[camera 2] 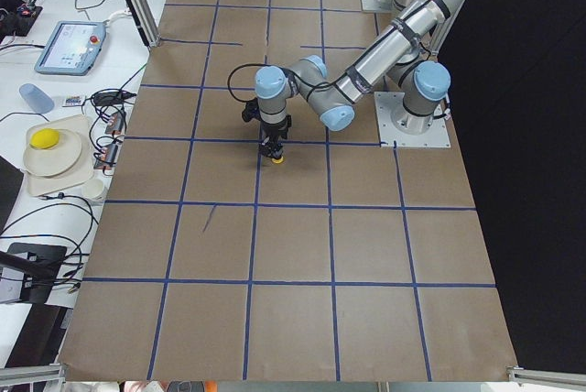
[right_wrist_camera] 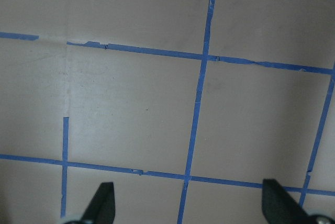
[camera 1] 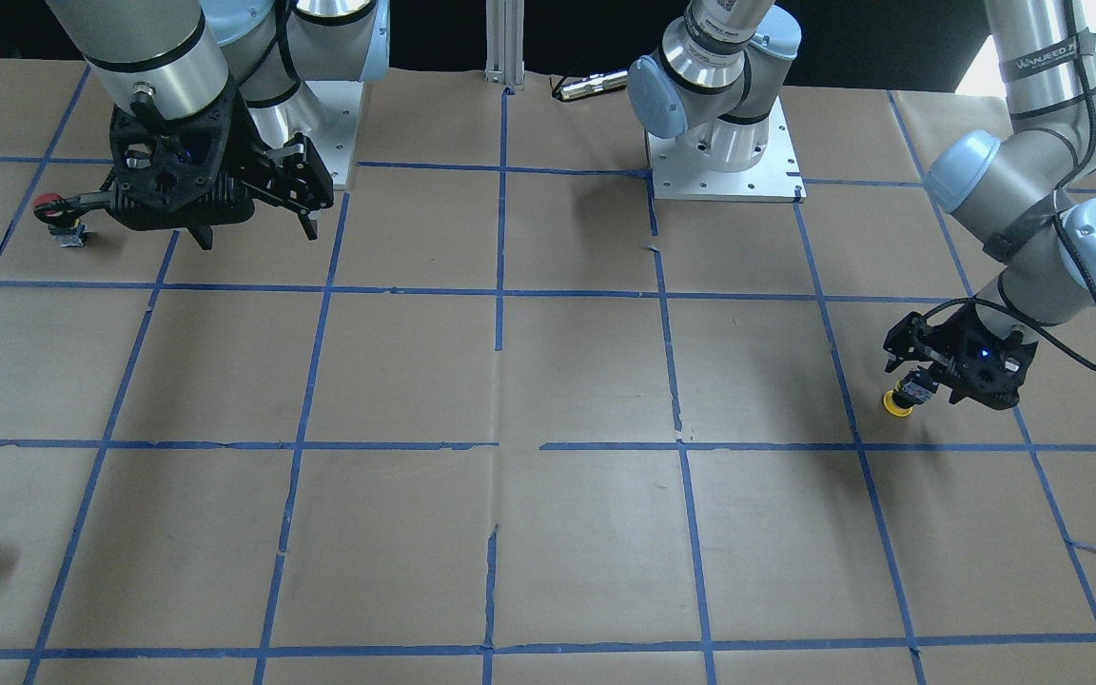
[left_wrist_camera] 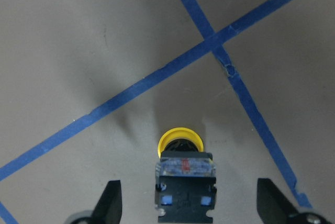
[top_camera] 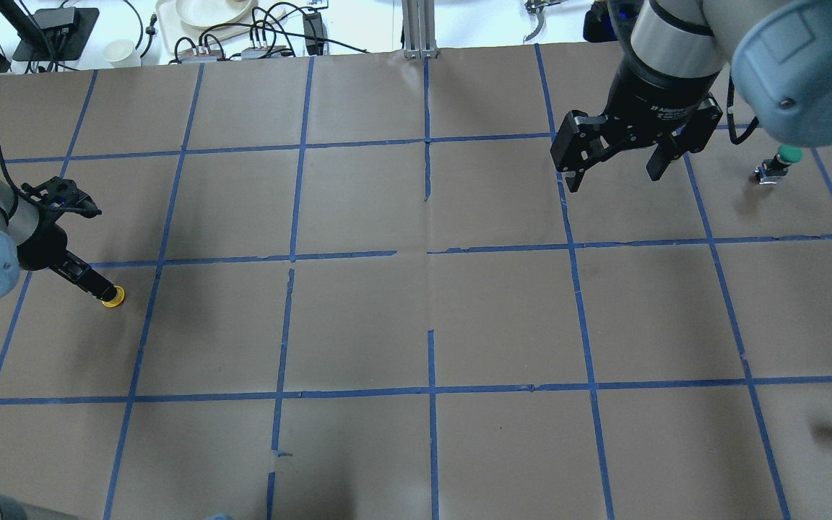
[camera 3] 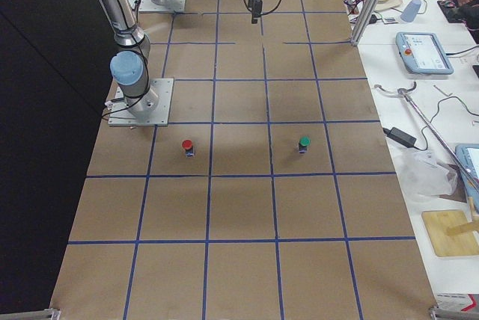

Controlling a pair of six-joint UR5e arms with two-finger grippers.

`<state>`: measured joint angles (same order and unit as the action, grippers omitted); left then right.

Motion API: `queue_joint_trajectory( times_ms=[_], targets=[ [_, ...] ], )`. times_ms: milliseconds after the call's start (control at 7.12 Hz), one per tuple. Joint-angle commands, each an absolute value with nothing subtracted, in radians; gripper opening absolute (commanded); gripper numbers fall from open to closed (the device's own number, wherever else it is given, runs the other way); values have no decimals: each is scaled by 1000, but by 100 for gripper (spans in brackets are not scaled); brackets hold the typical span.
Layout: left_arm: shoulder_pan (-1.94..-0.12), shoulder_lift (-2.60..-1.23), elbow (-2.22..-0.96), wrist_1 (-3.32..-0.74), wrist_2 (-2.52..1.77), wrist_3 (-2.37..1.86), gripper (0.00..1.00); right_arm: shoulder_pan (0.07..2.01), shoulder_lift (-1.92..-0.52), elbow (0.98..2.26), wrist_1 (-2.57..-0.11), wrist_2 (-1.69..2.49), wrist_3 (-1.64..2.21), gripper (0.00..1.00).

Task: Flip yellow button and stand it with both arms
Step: 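Close the left gripper on the yellow button's base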

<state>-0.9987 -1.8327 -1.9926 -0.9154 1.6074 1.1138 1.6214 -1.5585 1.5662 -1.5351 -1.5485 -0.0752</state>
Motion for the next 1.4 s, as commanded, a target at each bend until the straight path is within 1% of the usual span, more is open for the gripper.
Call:
queue_joint_trajectory(
  times_ms=[0, 140, 281, 421, 562, 702, 843, 983, 1124, 1264],
  targets=[
    [-999, -1876, -1996, -837, 1605, 1152, 90, 1621, -1559, 1566, -1535, -1549, -75, 100],
    [-999, -1881, -1997, -803, 1603, 1167, 85, 1621, -1559, 1566, -1536, -1549, -75, 100],
    [-999, -1879, -1997, -802, 1606, 1169, 72, 1621, -1559, 1566, -1537, -1548, -75, 100],
    [-999, -1873, -1997, -813, 1609, 1169, 64, 1621, -1559, 1566, -1536, -1548, -75, 100],
    [-999, -1864, -1999, -827, 1606, 1170, 59, 1621, -1559, 1566, -1537, -1549, -75, 100],
    [-1000, -1853, -1997, -863, 1603, 1169, 43, 1621, -1557, 1566, -1539, -1549, -75, 100],
    [-1000, -1852, -1996, -892, 1567, 1167, 34, 1621, -1557, 1566, -1537, -1549, -75, 100],
    [-999, -1842, -1981, -906, 1562, 1163, 31, 1621, -1557, 1566, -1537, -1549, -75, 100],
    [-1002, -1818, -1952, -984, 1527, 1152, 27, 1621, -1557, 1566, -1539, -1549, -74, 100],
    [-1012, -1781, -1928, -1077, 1476, 1146, 27, 1621, -1557, 1566, -1540, -1549, -75, 100]
  ],
)
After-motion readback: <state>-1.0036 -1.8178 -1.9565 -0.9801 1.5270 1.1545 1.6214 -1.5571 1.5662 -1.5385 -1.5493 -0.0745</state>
